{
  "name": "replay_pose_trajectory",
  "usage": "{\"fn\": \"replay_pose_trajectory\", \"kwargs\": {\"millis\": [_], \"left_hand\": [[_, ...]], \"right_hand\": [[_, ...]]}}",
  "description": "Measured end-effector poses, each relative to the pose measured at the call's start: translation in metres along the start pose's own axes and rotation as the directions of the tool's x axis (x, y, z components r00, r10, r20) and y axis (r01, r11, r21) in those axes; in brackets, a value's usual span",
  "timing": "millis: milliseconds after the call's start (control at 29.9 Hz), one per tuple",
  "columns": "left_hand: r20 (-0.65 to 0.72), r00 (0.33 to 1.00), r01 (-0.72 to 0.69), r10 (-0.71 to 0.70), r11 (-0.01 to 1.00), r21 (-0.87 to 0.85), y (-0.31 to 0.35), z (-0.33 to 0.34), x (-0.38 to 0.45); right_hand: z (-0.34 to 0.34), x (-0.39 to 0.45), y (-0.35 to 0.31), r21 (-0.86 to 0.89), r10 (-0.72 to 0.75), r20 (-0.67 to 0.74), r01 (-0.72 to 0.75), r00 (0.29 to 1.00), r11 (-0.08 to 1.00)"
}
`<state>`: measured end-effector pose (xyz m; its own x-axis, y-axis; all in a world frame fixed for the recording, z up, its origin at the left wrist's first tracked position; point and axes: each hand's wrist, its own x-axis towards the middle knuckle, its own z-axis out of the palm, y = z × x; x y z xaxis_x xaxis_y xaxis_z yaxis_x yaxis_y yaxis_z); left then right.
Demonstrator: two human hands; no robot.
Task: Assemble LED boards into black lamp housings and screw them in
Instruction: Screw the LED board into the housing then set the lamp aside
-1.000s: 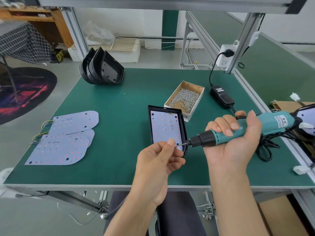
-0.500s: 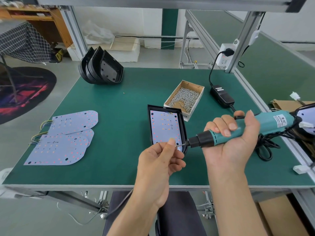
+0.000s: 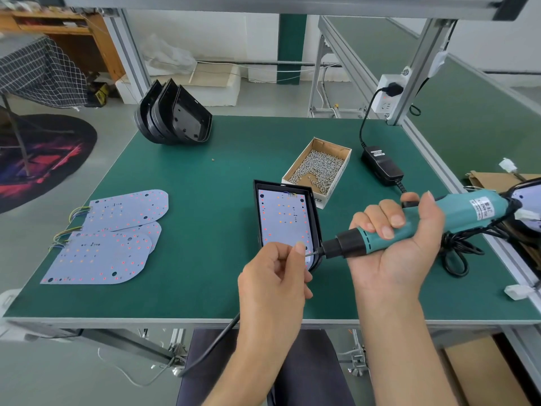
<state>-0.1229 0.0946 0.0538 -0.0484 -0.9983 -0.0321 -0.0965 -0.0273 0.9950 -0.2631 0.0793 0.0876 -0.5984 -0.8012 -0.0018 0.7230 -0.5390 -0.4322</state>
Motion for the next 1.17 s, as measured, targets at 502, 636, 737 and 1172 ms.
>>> {"fn": "replay_pose_trajectory", "kwargs": {"millis": [502,636,737,1172], "left_hand": [[0.002,0.991,-0.132,0.134,0.982,-0.136,-0.013,0.001,-0.001],[-0.001,0.986,-0.167,0.167,0.984,-0.063,-0.016,-0.002,0.001],[-0.033,0.961,-0.270,0.275,0.956,0.111,-0.018,-0.005,0.003],[-0.227,0.958,-0.067,0.174,0.909,0.412,-0.034,-0.035,0.021]], "right_hand": [[-0.004,0.003,0.001,0.083,0.060,-0.031,-0.057,0.998,0.995],[-0.004,0.005,0.004,0.080,0.065,-0.036,-0.062,0.997,0.995],[-0.006,0.006,0.007,0.066,0.065,-0.036,-0.062,0.997,0.996],[-0.024,0.022,0.023,-0.157,-0.041,-0.061,0.031,0.997,0.987]]}}
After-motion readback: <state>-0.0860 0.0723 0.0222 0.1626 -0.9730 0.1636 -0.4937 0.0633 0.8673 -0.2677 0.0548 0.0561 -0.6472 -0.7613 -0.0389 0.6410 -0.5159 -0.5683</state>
